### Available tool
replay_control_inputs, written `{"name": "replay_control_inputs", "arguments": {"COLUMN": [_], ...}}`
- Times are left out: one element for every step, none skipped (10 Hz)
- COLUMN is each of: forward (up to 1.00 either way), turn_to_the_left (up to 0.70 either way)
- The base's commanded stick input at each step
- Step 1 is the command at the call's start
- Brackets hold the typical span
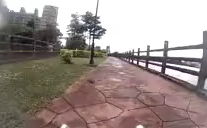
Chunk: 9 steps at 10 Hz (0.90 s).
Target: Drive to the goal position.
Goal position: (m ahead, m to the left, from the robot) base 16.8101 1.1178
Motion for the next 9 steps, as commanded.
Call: {"name": "replay_control_inputs", "arguments": {"forward": [0.85, 0.85, 0.85, 0.85, 0.85, 0.85, 0.84, 0.75, 0.39], "turn_to_the_left": [-0.16, 0.01, 0.01, 0.01, 0.01, 0.01, 0.01, 0.01, 0.01]}}
